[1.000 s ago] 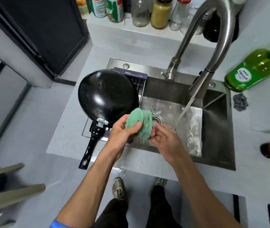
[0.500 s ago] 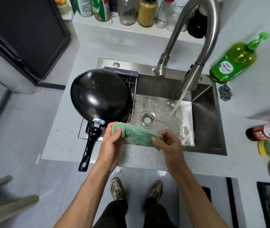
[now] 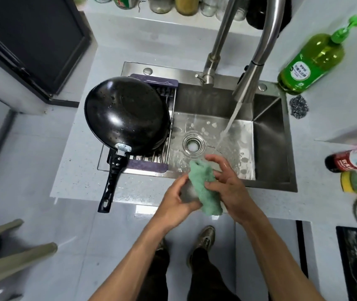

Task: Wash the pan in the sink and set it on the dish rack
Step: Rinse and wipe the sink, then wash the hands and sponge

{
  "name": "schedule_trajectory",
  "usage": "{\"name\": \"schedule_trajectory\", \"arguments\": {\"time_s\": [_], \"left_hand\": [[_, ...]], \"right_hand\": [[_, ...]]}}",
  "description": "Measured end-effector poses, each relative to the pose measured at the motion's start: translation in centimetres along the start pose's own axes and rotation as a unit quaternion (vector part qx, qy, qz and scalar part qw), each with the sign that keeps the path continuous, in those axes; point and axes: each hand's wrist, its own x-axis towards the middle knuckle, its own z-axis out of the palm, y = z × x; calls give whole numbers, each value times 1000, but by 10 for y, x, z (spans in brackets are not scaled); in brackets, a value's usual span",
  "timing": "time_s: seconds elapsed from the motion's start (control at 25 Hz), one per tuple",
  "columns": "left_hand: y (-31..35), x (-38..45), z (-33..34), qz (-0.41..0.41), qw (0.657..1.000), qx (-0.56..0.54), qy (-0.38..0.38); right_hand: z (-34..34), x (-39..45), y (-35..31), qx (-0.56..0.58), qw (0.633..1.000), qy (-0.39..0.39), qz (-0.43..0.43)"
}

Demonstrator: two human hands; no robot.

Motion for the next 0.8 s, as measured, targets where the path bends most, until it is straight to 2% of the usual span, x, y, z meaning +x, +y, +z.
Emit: {"name": "schedule_trajectory", "arguments": {"time_s": [0.12, 0.28, 0.36, 0.4, 0.48, 0.52, 0.64, 0.8], "left_hand": [[-8, 11, 15, 23, 999, 15, 29], [-14, -4, 19, -8, 998, -55, -22], [-15, -12, 14, -39, 996, -74, 35], [-18, -13, 9, -56, 993, -69, 82], [-37, -11, -12, -78, 980, 19, 185], [-46, -13, -24, -81, 970, 77, 217], [-63, -25, -56, -70, 957, 147, 242], [-62, -32, -90, -28, 941, 207, 268]], "right_hand": [[-14, -9, -9, -85, 996, 24, -6], [-29, -4, -22, -239, 964, 102, -61], [-22, 18, -15, -293, 946, 118, -76], [-15, 32, -5, -354, 921, 139, -85], [9, 55, 35, -550, 810, 180, -97], [26, 58, 63, -594, 784, 160, -83], [83, 55, 132, -623, 782, 28, -15], [124, 72, 152, -650, 756, 47, -60]]}}
